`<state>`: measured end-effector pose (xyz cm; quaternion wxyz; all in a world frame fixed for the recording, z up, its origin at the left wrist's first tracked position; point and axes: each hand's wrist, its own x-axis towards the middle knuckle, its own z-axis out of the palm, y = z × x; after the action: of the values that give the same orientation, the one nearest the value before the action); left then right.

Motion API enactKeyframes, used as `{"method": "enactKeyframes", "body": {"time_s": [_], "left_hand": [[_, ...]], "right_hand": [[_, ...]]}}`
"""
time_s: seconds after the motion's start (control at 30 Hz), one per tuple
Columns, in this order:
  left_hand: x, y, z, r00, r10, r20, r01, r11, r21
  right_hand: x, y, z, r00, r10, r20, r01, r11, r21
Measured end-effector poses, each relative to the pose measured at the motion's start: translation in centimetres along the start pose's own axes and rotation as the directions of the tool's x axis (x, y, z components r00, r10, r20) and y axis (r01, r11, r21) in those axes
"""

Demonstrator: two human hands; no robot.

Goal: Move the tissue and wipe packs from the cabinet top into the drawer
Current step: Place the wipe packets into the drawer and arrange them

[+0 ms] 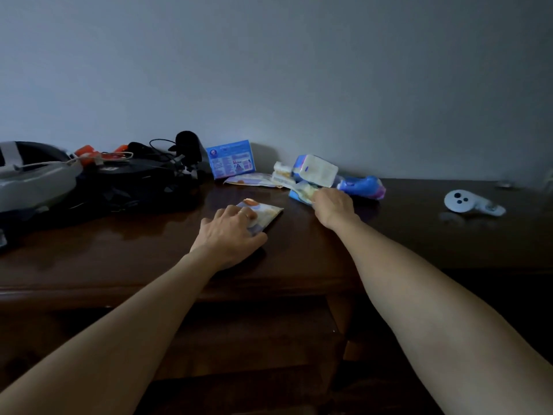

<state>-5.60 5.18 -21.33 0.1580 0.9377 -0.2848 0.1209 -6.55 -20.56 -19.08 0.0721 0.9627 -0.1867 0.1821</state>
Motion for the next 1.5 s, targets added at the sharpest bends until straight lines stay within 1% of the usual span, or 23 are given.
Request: {"method": "enactKeyframes", "body": {"time_s": [0.1, 0.17, 0.2, 0.27, 0.33, 0.4, 0.47, 0.5, 0.57, 0.67, 0.77, 0.83, 0.93, 1.07, 1.17, 1.23, 1.3, 1.33, 1.37, 1.4, 1.43, 1.47, 1.5], "left_hand": [[-0.7, 0.1, -0.5, 0.998, 0.010, -0.067, -0.011, 1.000, -0.017], [-1.8, 0.5, -1.0, 0.995, 0.024, -0.097, -0.025, 1.000, -0.004], [-2.4, 0.8, -1.2, 0.997, 0.030, -0.074, -0.030, 1.000, 0.006], [-4.4, 1.6, -1.7, 1.000, 0.015, -0.002, -0.015, 1.000, -0.011], [-7.6, 2.5, -2.0, 1.000, 0.011, -0.018, -0.013, 0.997, -0.074], [-12.4, 3.1, -1.7, 0.980, 0.060, -0.188, -0.085, 0.988, -0.131], [-17.7, 3.2, -0.7, 0.918, 0.068, -0.391, -0.160, 0.966, -0.205], [-20.4, 3.2, 0.2, 0.889, 0.053, -0.454, -0.184, 0.950, -0.251], [-25.2, 3.2, 2.9, 0.873, 0.045, -0.486, -0.212, 0.932, -0.294], [-31.2, 3.2, 8.5, 0.916, 0.089, -0.391, -0.230, 0.916, -0.330], [-35.2, 2.7, 14.5, 0.981, 0.048, -0.186, -0.118, 0.916, -0.385], [-36.8, 2.0, 17.7, 0.998, -0.005, -0.060, -0.019, 0.925, -0.379], [-37.9, 0.9, 21.4, 0.995, -0.080, 0.060, 0.095, 0.941, -0.326], [-38.6, -0.4, 24.8, 0.972, -0.124, 0.198, 0.166, 0.963, -0.214], [-38.6, -0.9, 27.2, 0.936, -0.225, 0.269, 0.280, 0.942, -0.187], [-38.3, -0.5, 28.9, 0.874, -0.251, 0.415, 0.380, 0.887, -0.264], [-38.2, 0.3, 30.6, 0.772, -0.181, 0.610, 0.434, 0.851, -0.297], [-38.3, 0.5, 31.2, 0.732, -0.176, 0.658, 0.456, 0.844, -0.282], [-38.3, 0.6, 31.7, 0.719, -0.211, 0.662, 0.515, 0.802, -0.304], [-38.2, 0.5, 31.7, 0.704, -0.267, 0.658, 0.617, 0.690, -0.379], [-38.1, 0.4, 31.4, 0.672, -0.312, 0.671, 0.715, 0.507, -0.481], [-37.9, 0.1, 30.7, 0.633, -0.319, 0.705, 0.773, 0.307, -0.555], [-37.7, -0.3, 30.0, 0.596, -0.291, 0.749, 0.801, 0.141, -0.582]], "right_hand": [[-3.5, -0.7, -1.8, 0.992, -0.112, 0.066, 0.085, 0.944, 0.320], [-7.1, -1.0, -3.2, 0.990, -0.115, 0.087, 0.061, 0.883, 0.465], [-9.2, -1.0, -3.9, 0.991, -0.100, 0.087, 0.048, 0.880, 0.472], [-13.1, -0.8, -4.9, 0.994, -0.099, 0.041, 0.075, 0.914, 0.399], [-16.9, -0.7, -5.8, 0.994, -0.098, -0.053, 0.110, 0.938, 0.329], [-21.0, -1.4, -6.4, 0.988, -0.096, -0.122, 0.131, 0.935, 0.330], [-25.5, -2.8, -5.8, 0.985, -0.086, -0.151, 0.135, 0.926, 0.352], [-27.9, -3.4, -4.8, 0.985, -0.062, -0.161, 0.121, 0.912, 0.392], [-32.5, -4.0, -2.2, 0.991, 0.029, -0.129, 0.040, 0.860, 0.508], [-37.9, -3.2, 3.0, 0.979, 0.153, 0.134, -0.203, 0.752, 0.627], [-40.7, -1.5, 8.8, 0.862, 0.194, 0.468, -0.459, 0.693, 0.556], [-41.7, -0.8, 12.2, 0.774, 0.191, 0.604, -0.533, 0.711, 0.458], [-43.3, -1.4, 16.4, 0.681, 0.135, 0.719, -0.547, 0.746, 0.379], [-45.7, -2.6, 20.5, 0.596, 0.145, 0.790, -0.647, 0.669, 0.365], [-46.4, -2.8, 21.9, 0.577, 0.149, 0.803, -0.658, 0.668, 0.349], [-46.3, -2.7, 22.3, 0.589, 0.172, 0.790, -0.660, 0.667, 0.346], [-46.1, -2.7, 22.4, 0.594, 0.204, 0.778, -0.664, 0.671, 0.331], [-46.1, -2.8, 22.4, 0.593, 0.217, 0.776, -0.665, 0.676, 0.319], [-46.3, -2.8, 22.5, 0.590, 0.227, 0.775, -0.669, 0.675, 0.312], [-46.4, -2.9, 22.5, 0.586, 0.226, 0.778, -0.677, 0.665, 0.317], [-46.6, -3.1, 22.5, 0.583, 0.207, 0.785, -0.685, 0.645, 0.339], [-46.7, -3.6, 22.4, 0.584, 0.160, 0.796, -0.690, 0.615, 0.382], [-46.9, -4.3, 22.4, 0.597, 0.087, 0.798, -0.684, 0.575, 0.449]]}}
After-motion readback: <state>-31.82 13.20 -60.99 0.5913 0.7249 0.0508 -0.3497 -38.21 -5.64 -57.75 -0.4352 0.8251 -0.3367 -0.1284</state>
